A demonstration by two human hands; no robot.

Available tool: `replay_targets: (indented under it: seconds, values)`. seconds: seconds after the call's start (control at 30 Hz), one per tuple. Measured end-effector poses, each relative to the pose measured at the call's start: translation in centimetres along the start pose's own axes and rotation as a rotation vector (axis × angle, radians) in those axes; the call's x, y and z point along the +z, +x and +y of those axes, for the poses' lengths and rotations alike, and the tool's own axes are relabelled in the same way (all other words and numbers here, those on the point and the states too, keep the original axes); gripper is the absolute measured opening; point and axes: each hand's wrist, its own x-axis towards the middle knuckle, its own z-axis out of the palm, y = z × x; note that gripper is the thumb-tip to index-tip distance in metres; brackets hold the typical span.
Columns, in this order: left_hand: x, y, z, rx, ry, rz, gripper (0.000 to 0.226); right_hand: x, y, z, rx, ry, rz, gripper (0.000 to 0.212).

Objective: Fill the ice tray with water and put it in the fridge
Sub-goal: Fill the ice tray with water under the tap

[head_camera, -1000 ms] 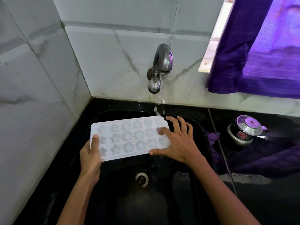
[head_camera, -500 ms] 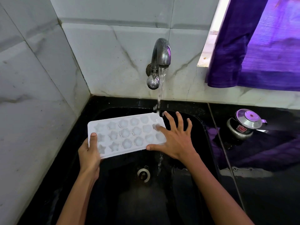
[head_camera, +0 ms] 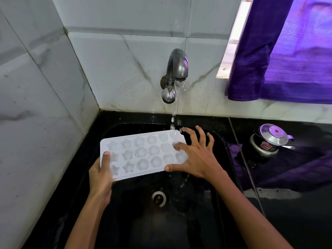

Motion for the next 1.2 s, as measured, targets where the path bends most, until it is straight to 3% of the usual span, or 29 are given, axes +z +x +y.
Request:
replay_targets:
  seconds: [0.13, 0.33, 0.53, 0.87, 1.07, 1.2]
  values:
    - [0.1, 0.2, 0.3, -0.006, -0.003, 0.012, 0.025, -0.2, 0.3, 0.0, 0.011, 0.003, -0.002, 0.095]
    - [0.4, 0.0, 0.4, 0.008, -0.045, 0.087, 0.021, 0.2, 0.3, -0.1, 0.03, -0.046, 0.187, 0.097]
    - [0.8, 0.3, 0.3, 0.001, -0.068, 0.136, 0.023, 1.8, 0.0, -0.7, 0.074, 0.08, 0.405, 0.064]
    - [1.4, 0.3, 0.4, -0.016, -0.074, 0.155, 0.028, 2.6, 1.1, -0.1, 0.043, -0.051, 0.468, 0.043]
    - [1.3, 0.4, 0.5, -0.004, -0.079, 0.139, 0.025, 2.4, 1.3, 0.2, -0.016, -0.03, 0.402, 0.045]
    - [1.2, 0.3, 0.3, 0.008, -0.061, 0.129, 0.025, 1.9, 1.1, 0.5, -0.013, -0.058, 0.382, 0.034]
